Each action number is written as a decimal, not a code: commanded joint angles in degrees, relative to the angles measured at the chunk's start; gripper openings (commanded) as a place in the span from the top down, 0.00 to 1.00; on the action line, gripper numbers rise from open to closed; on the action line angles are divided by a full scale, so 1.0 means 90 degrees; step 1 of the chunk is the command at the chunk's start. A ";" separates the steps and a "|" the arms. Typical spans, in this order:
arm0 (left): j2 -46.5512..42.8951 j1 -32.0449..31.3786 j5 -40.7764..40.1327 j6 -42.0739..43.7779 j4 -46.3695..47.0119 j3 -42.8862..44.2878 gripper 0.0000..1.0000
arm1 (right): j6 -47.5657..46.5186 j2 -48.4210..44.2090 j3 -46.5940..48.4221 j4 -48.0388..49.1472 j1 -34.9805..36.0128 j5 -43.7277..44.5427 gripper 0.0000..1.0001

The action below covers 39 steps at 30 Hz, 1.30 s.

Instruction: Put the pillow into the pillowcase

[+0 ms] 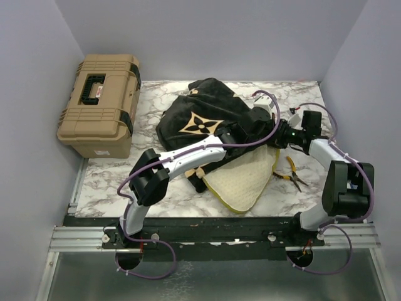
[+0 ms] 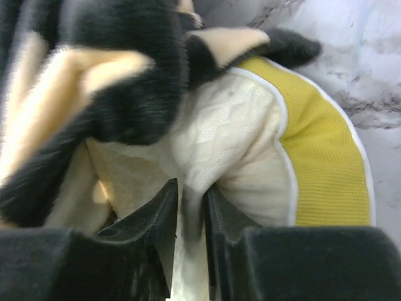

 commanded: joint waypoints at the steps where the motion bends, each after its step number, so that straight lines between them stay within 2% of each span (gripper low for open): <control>1: -0.0209 -0.0166 -0.1078 0.0325 -0.0750 0.0225 1.00 | -0.1241 -0.0420 0.0623 -0.1605 0.0103 0.0912 0.59; 3: -0.0439 -0.0036 -0.1406 0.0385 -0.0831 -0.0044 0.99 | -0.1302 -0.0848 0.0524 -0.2297 0.0103 0.1779 0.34; 5: -0.0596 0.0073 -0.1562 0.0479 -0.0888 -0.0182 0.83 | -0.1058 -0.1356 0.0284 -0.2691 0.0105 0.2378 0.22; 6: -0.0639 0.0114 -0.1508 0.0573 -0.0920 -0.0188 0.73 | -0.0970 -0.1615 0.0158 -0.2854 0.0105 0.2506 0.19; 8: -0.0676 0.0143 -0.1218 0.0817 -0.0970 -0.0091 0.45 | -0.0799 -0.2079 -0.0129 -0.3034 0.0106 0.2576 0.15; 9: -0.0687 0.0143 -0.1043 0.0952 -0.1026 -0.0013 0.36 | -0.0746 -0.2291 -0.0254 -0.3106 0.0103 0.2560 0.14; 12: -0.0784 0.0143 -0.0876 0.1243 -0.1423 0.0181 0.20 | -0.0734 -0.2722 -0.0431 -0.3505 0.0103 0.2487 0.13; 16: -0.1196 0.0151 -0.1252 0.1773 -0.2297 0.0009 0.13 | -0.0809 -0.3117 -0.0524 -0.4065 0.0108 0.2422 0.10; 21: -0.1989 0.0184 -0.1788 0.2154 -0.3294 -0.1198 0.08 | -0.0714 -0.3352 -0.0867 -0.4427 0.0104 0.1418 0.10; 25: -0.2732 0.0326 -0.1946 0.1842 -0.3742 -0.2531 0.07 | -0.0343 -0.3782 -0.1295 -0.4533 0.0104 0.0717 0.10; 28: -0.3321 0.0565 -0.1647 0.1248 -0.3793 -0.3597 0.07 | -0.0131 -0.4066 -0.1832 -0.4478 0.0103 0.0250 0.10; 32: -0.4035 0.0909 -0.0767 0.0453 -0.3291 -0.5108 0.06 | 0.0121 -0.4245 -0.2599 -0.4213 0.0103 -0.0176 0.10; 39: -0.4457 0.1481 0.0543 -0.0590 -0.1035 -0.6987 0.06 | 0.0184 -0.3868 -0.2969 -0.3780 0.0103 -0.0297 0.10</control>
